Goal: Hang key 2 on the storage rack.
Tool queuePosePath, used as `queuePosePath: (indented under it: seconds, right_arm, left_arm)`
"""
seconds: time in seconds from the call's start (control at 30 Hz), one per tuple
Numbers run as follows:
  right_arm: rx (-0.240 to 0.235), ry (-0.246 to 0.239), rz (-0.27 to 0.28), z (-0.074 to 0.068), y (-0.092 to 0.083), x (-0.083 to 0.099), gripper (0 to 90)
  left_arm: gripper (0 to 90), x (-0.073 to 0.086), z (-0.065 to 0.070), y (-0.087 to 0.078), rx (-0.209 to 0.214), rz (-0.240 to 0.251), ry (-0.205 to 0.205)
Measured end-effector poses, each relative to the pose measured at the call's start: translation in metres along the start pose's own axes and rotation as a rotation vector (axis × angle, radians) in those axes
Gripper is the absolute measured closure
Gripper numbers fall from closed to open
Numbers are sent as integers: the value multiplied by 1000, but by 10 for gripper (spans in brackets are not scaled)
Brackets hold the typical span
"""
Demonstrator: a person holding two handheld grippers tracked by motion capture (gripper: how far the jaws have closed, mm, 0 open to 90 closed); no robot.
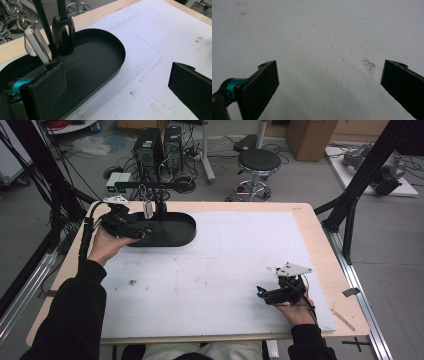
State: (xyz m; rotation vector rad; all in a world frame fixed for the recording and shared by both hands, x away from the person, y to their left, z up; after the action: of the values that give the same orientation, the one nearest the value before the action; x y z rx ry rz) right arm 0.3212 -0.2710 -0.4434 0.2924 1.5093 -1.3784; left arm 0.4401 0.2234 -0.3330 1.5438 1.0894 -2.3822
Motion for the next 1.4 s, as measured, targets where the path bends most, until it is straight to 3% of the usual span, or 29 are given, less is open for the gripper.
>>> queuePosePath:
  seconds: [0.2, 0.4, 0.53, 1.0, 1.1, 1.4]
  right_arm:
    - [2, -2, 2, 1, 0, 0, 8]
    - [-1, -2, -1, 0, 0, 0, 8]
    - [-2, -4, -1, 1, 0, 0, 8]
    - [-9, 7, 8, 0, -1, -1, 8]
    - [-8, 11, 13, 1, -1, -1, 8]
    - [-5, 10, 8, 0, -1, 0, 8]
  left_arm:
    - [17, 9, 4, -12, -12, 27, 26]
    - [17, 23, 4, -23, -15, 53, -1]
    - [17, 34, 7, -28, -23, 23, 19]
    - [17, 88, 14, -50, -25, 49, -7]
    - [17, 95, 17, -51, -18, 60, -21]
    - [17, 115, 28, -52, -23, 24, -3]
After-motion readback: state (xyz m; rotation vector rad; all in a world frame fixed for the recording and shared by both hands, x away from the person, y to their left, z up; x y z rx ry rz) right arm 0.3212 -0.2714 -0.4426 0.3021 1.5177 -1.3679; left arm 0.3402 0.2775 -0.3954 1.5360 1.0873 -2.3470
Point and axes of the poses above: each handheld gripper's, and its own axes: y roughly forward along the jaws, x roughly out of its underside, z roughly to its right, the point moved 2 cm from there along y, roughly forward along the jaws, and after that the axes turned 11 degrees about x, right-handed, at the moved point
